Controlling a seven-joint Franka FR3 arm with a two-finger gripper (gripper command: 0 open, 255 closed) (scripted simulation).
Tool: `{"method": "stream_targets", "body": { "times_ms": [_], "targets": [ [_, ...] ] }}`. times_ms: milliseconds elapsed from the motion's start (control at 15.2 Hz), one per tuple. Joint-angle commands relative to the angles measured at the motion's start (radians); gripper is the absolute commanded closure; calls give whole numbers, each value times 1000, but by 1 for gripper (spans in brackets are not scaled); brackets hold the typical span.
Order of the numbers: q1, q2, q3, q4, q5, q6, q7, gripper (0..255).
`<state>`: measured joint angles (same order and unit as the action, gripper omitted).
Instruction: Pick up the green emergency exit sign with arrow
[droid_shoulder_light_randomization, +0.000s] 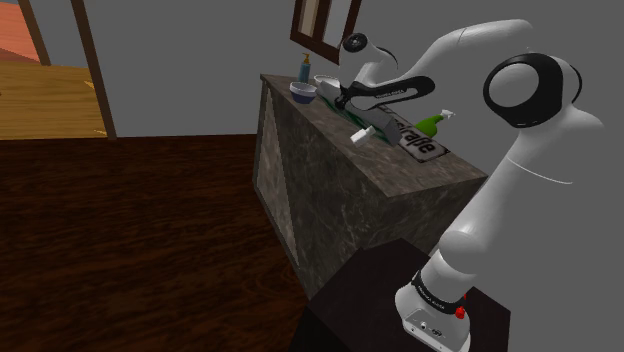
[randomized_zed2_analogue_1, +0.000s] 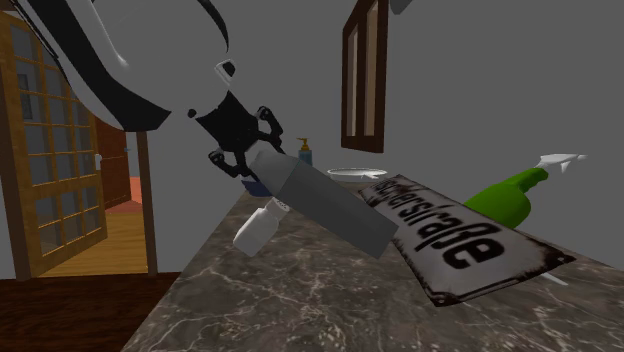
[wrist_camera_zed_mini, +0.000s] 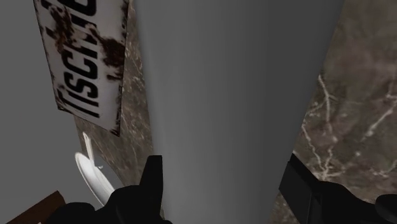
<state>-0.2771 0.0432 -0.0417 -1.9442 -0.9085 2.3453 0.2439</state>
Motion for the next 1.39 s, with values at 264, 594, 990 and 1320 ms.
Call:
{"method": "stream_targets", "body": {
  "times_ms": [264, 594, 990, 1320],
  "targets": [
    [0, 0, 0, -1, 0, 0, 1, 255],
    [1, -6, 1, 14, 15, -15, -21, 255],
    [4, -24, 6, 64, 59, -65, -84, 255],
    [7, -33, 9, 112, 93, -108, -133, 255]
  ]
}}
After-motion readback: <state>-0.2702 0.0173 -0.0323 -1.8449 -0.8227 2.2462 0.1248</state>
